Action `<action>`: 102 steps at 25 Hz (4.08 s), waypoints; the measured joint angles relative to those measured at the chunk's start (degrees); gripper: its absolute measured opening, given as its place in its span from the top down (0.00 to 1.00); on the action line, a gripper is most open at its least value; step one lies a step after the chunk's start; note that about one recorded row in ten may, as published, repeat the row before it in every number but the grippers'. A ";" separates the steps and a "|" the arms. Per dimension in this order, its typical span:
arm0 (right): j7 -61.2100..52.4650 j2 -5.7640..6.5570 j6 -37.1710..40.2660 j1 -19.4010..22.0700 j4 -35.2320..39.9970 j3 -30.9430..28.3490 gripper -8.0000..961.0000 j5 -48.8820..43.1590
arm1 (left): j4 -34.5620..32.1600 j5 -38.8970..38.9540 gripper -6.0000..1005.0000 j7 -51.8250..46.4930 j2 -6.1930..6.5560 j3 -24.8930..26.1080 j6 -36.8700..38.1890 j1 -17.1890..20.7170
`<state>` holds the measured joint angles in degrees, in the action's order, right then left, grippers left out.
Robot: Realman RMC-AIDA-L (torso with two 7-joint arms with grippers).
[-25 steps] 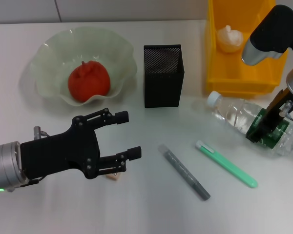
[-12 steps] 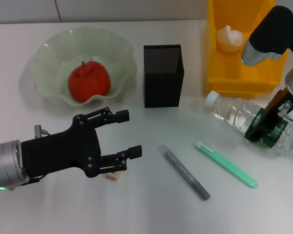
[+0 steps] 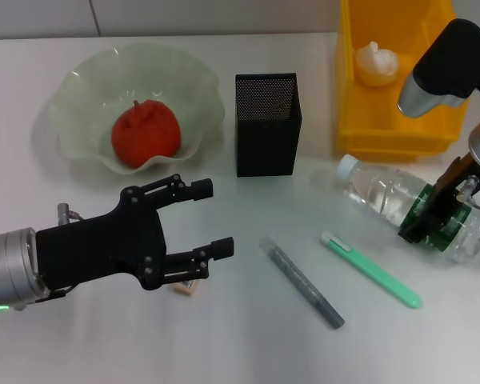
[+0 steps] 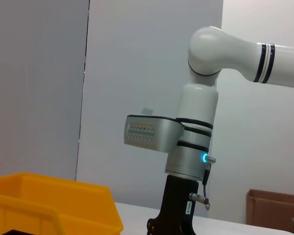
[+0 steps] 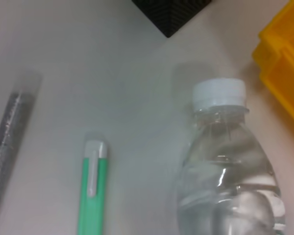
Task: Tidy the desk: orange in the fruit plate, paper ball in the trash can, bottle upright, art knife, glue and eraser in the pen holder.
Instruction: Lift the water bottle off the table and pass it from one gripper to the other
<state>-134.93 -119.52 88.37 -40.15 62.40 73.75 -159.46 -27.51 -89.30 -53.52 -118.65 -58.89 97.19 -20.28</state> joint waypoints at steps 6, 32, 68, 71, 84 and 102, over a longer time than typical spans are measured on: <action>1.41 0.05 0.27 3.61 4.65 0.02 0.26 4.32 | 0.00 0.09 0.28 0.00 0.00 0.04 -0.11 -0.10; 13.90 -0.04 2.38 21.74 26.94 -4.30 0.26 29.76 | 0.00 5.52 0.29 -3.17 -0.09 0.56 9.22 -1.33; 53.10 -0.21 3.18 19.83 -4.81 -0.06 0.26 69.26 | 2.34 11.53 0.30 -19.46 -0.18 0.10 9.92 -6.09; 53.11 -0.21 2.71 19.46 -5.56 -0.05 0.26 69.63 | 2.36 11.53 0.30 -18.74 -0.18 0.09 10.29 -5.99; 54.74 -0.19 -1.00 18.04 -9.73 4.31 0.26 73.53 | 4.61 11.75 0.30 -14.70 -0.38 0.08 10.85 -6.18; 54.78 -0.15 -0.90 17.43 -10.01 5.79 0.26 74.48 | 4.66 11.53 0.31 -14.00 -0.35 0.10 9.47 -6.40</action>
<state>-80.15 -119.66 87.47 -22.72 52.38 79.54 -84.98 -22.85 -77.77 -67.52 -119.00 -58.78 106.66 -26.68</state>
